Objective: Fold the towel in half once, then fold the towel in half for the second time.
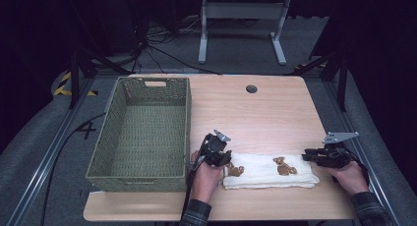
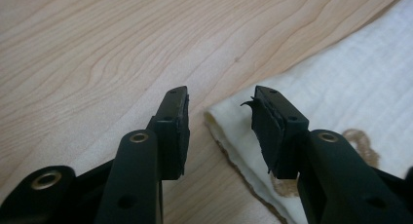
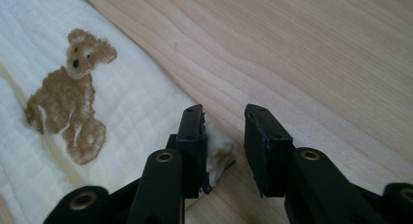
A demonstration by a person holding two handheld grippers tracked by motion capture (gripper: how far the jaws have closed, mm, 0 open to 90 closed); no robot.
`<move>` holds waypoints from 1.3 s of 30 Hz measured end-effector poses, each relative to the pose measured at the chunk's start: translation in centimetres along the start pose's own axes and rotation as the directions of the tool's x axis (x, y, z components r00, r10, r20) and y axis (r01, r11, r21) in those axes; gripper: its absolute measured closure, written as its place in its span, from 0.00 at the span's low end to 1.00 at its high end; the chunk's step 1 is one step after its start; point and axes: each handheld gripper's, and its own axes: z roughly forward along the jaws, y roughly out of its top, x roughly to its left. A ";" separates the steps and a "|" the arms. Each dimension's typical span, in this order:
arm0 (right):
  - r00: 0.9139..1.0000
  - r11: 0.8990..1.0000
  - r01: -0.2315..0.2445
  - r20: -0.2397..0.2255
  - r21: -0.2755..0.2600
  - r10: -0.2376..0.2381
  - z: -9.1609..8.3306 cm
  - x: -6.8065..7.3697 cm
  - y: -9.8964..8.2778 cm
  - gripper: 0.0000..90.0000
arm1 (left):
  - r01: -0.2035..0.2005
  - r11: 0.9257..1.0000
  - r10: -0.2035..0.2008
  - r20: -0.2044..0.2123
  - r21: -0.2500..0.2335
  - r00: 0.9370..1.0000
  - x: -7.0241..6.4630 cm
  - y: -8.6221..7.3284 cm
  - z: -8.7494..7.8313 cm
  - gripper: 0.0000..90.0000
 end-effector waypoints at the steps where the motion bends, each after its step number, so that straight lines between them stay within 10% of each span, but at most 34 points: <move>1: 1.000 1.000 0.000 -0.007 0.002 0.000 0.1 -0.1 0.0 0.77 | 0.003 1.000 -0.003 0.002 0.003 1.000 0.1 -0.1 0.2 0.64; 19: 0.998 1.000 0.021 -0.053 0.001 -0.021 0.2 -0.1 0.0 0.95 | -0.013 1.000 0.013 0.074 0.009 0.997 0.6 -0.3 1.0 0.96; 39: 0.998 0.992 0.056 0.026 -0.113 -0.053 -2.5 0.2 0.6 0.95 | 0.010 0.980 -0.005 0.024 -0.201 1.000 -0.3 0.1 -2.4 0.96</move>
